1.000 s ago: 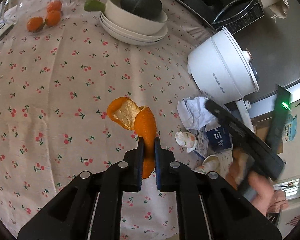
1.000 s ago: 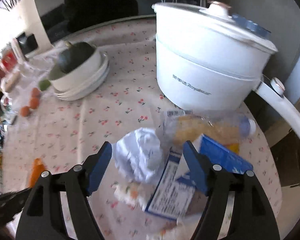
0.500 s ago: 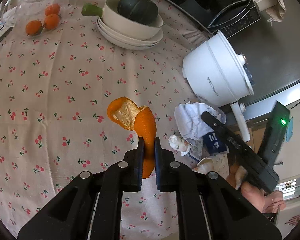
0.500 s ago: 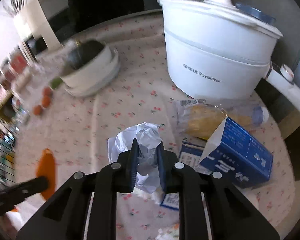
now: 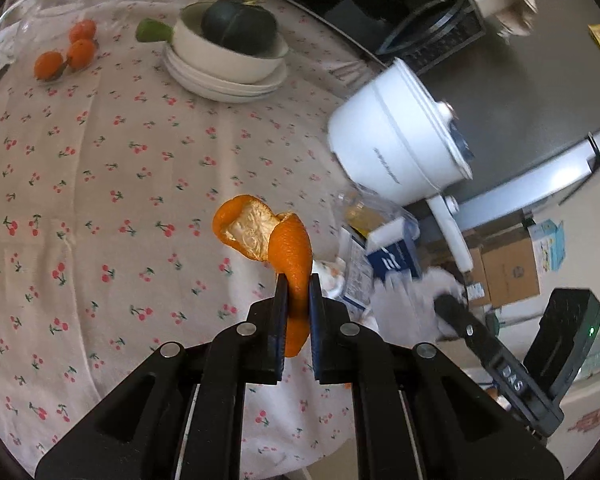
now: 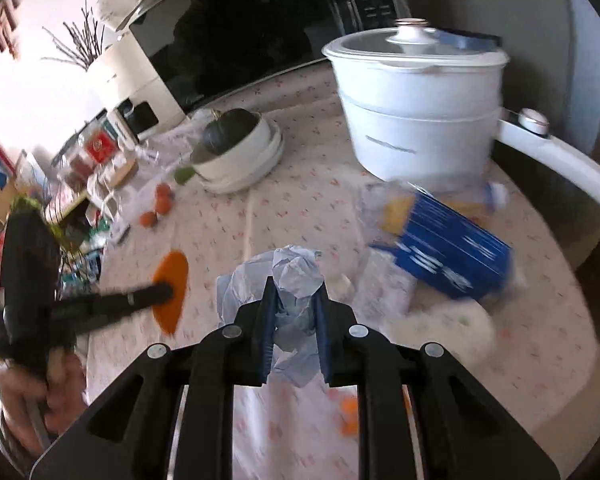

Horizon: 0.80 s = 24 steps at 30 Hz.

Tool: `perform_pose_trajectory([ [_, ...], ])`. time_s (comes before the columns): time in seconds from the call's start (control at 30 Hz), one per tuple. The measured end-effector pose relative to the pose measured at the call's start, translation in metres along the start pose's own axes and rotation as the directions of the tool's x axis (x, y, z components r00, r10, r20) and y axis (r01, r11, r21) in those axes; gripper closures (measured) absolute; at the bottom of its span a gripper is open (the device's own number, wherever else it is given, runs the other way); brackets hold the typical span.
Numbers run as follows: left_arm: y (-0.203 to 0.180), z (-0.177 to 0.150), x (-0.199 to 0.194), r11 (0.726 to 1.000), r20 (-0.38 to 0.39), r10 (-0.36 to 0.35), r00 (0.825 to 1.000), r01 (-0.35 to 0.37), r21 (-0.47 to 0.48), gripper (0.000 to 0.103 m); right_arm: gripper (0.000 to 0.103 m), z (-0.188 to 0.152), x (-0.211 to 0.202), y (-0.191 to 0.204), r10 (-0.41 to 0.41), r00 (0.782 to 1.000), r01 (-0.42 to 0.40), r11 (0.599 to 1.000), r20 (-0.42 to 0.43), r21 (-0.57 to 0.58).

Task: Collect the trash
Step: 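Carry the peel and foil over the white bin and open both tools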

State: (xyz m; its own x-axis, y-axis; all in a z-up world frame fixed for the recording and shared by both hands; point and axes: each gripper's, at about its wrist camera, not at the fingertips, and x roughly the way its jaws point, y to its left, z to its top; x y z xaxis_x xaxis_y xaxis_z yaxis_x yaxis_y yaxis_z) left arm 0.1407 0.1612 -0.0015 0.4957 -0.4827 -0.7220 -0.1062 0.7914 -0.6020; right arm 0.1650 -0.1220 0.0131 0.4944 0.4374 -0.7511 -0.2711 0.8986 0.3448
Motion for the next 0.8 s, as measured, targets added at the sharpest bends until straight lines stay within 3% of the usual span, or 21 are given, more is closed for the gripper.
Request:
perform_pose_trajectory([
  [0.13,-0.020,-0.016,0.002,0.997,-0.023,-0.032,0.999,0.033,0.065,0.094,0.085,-0.032,-0.052,-0.031,0.009,0.999,-0.011,0.998,0.044,0.056],
  [0.23,-0.044,-0.034,0.008,0.988,-0.053,-0.029,0.998,0.036,0.152,0.094,0.085,-0.062,-0.068,-0.056,-0.030,0.999,0.027,0.995,0.025,0.100],
  [0.3,-0.066,-0.054,0.014,0.971,-0.098,-0.049,0.994,0.070,0.229,0.094,0.085,-0.073,-0.071,-0.068,-0.064,0.998,0.064,0.990,-0.004,0.128],
  [0.47,-0.098,-0.095,0.032,0.943,-0.190,-0.071,0.979,0.128,0.307,0.094,0.085,-0.091,-0.094,-0.082,-0.114,0.993,0.116,0.987,-0.019,0.110],
  [0.63,-0.120,-0.127,0.056,0.898,-0.226,-0.024,0.974,0.120,0.424,0.094,0.085,-0.123,-0.106,-0.102,-0.165,0.983,0.174,0.978,-0.084,0.112],
  [0.8,-0.136,-0.169,0.079,0.852,-0.300,0.009,0.954,0.150,0.502,0.094,0.085,-0.146,-0.104,-0.118,-0.246,0.958,0.263,0.958,-0.150,0.112],
])
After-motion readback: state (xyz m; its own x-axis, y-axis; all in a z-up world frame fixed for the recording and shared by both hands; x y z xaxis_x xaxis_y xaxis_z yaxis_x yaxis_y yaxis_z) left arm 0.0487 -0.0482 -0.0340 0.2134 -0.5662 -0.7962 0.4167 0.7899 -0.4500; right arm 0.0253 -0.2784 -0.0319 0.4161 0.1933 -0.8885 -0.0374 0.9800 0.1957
